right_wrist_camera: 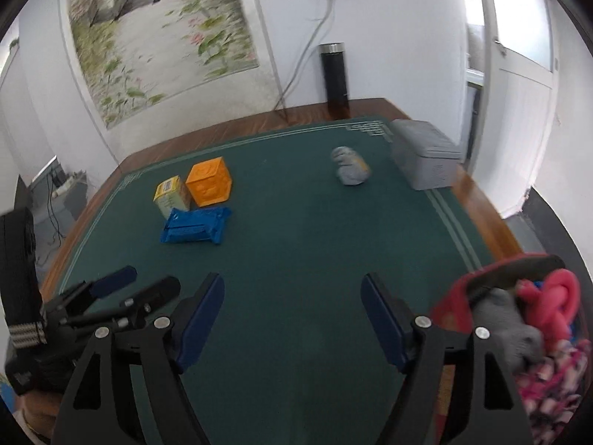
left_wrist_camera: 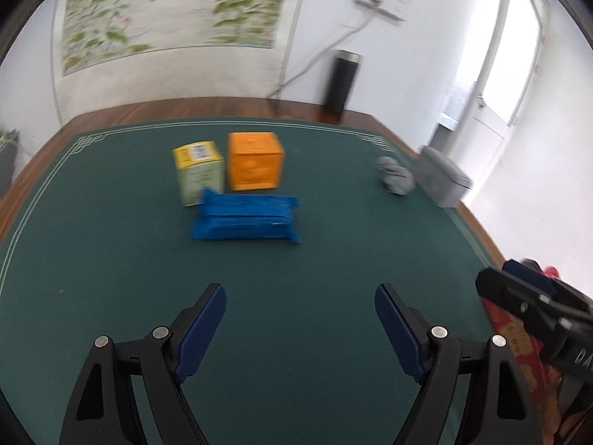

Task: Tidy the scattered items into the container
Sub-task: 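Open both tools and move them back over the table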

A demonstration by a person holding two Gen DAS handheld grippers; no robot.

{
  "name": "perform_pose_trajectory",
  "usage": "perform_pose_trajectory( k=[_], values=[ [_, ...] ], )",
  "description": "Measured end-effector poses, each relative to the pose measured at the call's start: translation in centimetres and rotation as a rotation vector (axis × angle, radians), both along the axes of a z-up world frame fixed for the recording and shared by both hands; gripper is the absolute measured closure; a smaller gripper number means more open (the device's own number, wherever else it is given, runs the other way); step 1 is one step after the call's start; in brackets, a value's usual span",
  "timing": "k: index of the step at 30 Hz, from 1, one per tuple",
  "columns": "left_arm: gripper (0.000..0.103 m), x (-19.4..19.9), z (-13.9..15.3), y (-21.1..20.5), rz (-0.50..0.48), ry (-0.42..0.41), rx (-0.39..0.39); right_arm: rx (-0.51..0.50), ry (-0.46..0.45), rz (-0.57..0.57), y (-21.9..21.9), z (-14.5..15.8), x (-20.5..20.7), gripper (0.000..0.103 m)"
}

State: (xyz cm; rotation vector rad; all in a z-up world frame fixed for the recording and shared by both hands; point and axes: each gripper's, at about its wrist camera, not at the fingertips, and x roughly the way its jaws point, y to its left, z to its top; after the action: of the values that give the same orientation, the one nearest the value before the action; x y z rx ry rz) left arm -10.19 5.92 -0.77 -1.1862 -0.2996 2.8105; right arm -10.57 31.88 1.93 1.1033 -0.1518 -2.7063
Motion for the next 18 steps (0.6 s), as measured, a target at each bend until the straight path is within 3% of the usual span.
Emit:
perform_pose_trajectory(
  k=[10, 18],
  values=[
    [0.019, -7.3, -2.3, -7.7, 0.142, 0.0, -0.028, -0.023, -0.101, 0.057, -7.1, -4.8, -5.5, 0.024],
    [0.019, -13.0, -3.4, -8.8, 0.185, 0.002, -0.042, -0.006, -0.102, 0.055, -9.3, -6.5, -7.0, 0.024]
  ],
)
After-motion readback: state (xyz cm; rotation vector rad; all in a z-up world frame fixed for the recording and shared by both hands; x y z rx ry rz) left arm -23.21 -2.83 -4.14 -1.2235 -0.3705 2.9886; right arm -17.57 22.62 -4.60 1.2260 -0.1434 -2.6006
